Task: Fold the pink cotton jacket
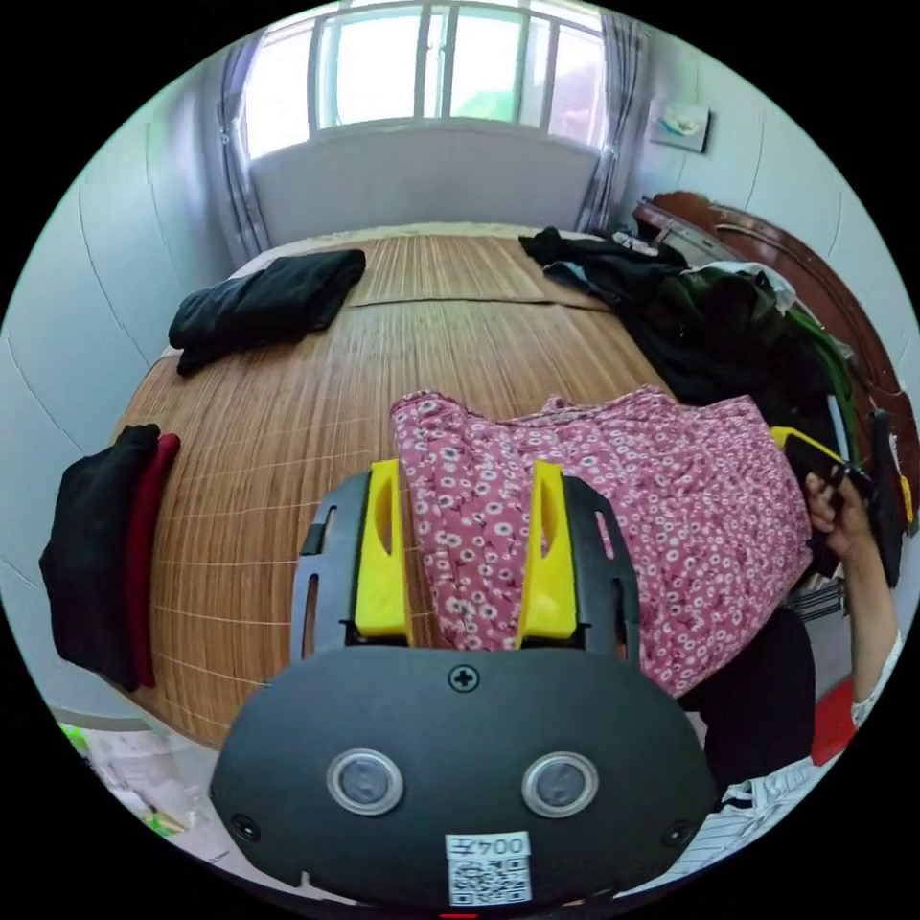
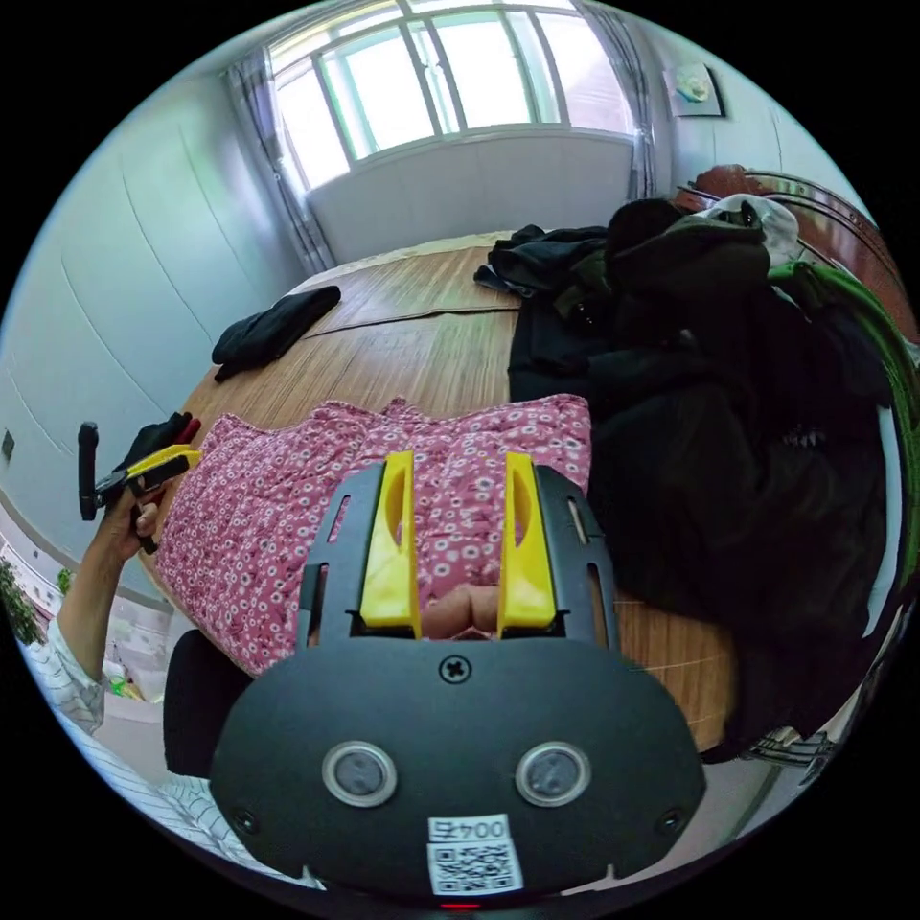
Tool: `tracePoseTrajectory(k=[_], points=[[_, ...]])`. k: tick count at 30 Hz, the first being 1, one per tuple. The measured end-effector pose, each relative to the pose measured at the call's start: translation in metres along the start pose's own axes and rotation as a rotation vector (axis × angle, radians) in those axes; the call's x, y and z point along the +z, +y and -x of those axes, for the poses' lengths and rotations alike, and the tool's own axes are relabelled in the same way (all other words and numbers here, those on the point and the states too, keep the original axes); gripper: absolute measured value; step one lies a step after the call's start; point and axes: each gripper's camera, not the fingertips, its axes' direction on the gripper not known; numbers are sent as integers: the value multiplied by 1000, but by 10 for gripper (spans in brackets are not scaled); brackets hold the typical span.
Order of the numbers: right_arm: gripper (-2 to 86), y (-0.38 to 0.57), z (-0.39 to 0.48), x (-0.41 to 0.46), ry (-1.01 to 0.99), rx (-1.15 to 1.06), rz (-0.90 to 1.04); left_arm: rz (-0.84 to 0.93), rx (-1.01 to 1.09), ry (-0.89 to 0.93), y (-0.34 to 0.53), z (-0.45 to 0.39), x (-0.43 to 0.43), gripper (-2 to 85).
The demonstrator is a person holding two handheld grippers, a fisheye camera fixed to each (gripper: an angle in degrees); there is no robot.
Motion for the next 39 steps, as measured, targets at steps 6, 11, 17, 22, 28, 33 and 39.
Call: tracePoseTrajectory(k=[6, 11, 17, 22, 28, 33, 39], points=[[96, -1, -27, 4, 20, 36, 8, 106, -17, -19, -12, 12, 42, 147], [86, 15, -37, 37, 107, 16, 105, 121, -37, -63, 4, 32, 69, 114], [112, 53, -82, -77, -107, 55, -94, -149, -52, -53, 36, 64, -42, 94], [131, 144, -169, -108, -329, 253, 7, -217, -83, 192, 136, 107, -99, 112], [131, 228, -198, -134, -330, 155, 78, -223, -100, 282, 238, 125, -106, 136], [133, 240, -177, -157, -186, -80, 100, -84, 105, 146, 263, 110, -107, 144], [109, 254, -187, -179, -288, 28, 108, -41, 236, 138, 252, 119, -109, 145]])
